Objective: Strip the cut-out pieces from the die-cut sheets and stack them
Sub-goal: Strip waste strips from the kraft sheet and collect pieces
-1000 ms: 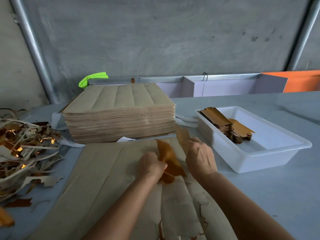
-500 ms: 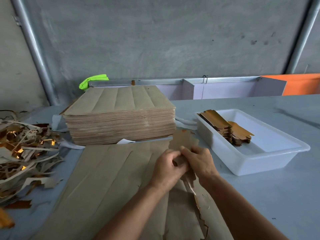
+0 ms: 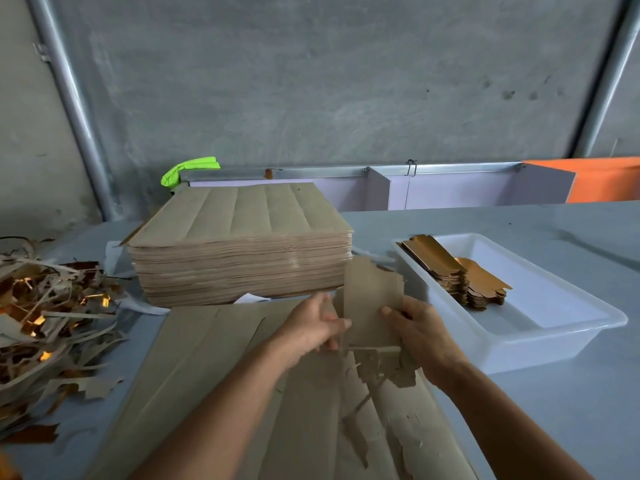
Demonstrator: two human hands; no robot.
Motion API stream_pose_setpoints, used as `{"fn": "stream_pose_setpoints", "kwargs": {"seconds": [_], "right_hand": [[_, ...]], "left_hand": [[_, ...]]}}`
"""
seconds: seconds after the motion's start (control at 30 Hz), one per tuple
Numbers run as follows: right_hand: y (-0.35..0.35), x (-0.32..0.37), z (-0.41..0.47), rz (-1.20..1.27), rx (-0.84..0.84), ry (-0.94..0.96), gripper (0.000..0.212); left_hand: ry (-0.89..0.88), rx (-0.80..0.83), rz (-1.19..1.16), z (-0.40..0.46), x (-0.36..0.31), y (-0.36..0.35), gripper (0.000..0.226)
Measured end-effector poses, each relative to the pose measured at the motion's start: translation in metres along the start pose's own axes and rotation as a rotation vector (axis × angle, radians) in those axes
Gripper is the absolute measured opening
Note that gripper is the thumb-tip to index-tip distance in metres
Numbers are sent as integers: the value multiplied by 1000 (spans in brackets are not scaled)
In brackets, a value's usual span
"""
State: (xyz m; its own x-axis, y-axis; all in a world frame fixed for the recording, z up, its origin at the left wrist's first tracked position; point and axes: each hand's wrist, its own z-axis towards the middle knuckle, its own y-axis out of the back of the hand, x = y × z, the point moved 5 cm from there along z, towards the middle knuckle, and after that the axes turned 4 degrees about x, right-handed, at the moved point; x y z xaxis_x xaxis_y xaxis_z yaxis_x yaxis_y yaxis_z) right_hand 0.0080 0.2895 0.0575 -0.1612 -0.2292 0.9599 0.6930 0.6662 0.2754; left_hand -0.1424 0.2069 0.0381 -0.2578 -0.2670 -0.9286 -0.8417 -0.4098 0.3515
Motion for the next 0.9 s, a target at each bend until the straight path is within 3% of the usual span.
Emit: {"fn": "stream_pose_setpoints", "kwargs": {"seconds": [0.07,0.1,0.2,0.27,0.33,0.37,0.47,0.53,0.6,0.63,0.7,0.73,0.8,0.83,0.9], "right_hand": [[4,4,2,-133,-12,27,18],[5,8,3,-240,-6,48,18],[1,17,6,-511,48,123,20],[-7,23,4,-593,86,159,23],[-16,28,1,-619,123,179,22],[-19,29,0,-611,129,176,22],[-11,24,-1,-428,60,51,20],[2,14,-5,-118,-37,-131,19],[9,6,-11,217,-120,-270,20],[12,5,-13,299,-151,-289,23],[14,4,-16,354,-177,-275,25],[13,5,-17,372,-185,-260,22],[8,7,-20,407,-186,-236,13],[5,9,-20,424,-176,-221,10],[0,13,-22,440,-134,-198,7]], "left_hand": [[9,1,30,0,5,1,46],[-33,-73,107,-1,3,6,49],[-317,-338,127,-11,-25,27,51],[-478,-269,143,-16,-45,28,37],[-509,-188,159,-18,-56,25,7],[-501,-202,91,-18,-58,26,8],[-327,-398,-289,-13,-45,39,25],[-195,-573,-411,-14,-30,53,30],[-105,-693,-291,-18,-18,64,31],[-65,-718,-94,-22,-15,66,28],[-92,-689,295,-33,-12,57,12],[-159,-602,392,-38,-11,44,22],[-266,-288,441,-47,-5,6,74],[-283,-196,512,-49,0,-11,88],[-274,-176,711,-49,12,-31,84]]}}
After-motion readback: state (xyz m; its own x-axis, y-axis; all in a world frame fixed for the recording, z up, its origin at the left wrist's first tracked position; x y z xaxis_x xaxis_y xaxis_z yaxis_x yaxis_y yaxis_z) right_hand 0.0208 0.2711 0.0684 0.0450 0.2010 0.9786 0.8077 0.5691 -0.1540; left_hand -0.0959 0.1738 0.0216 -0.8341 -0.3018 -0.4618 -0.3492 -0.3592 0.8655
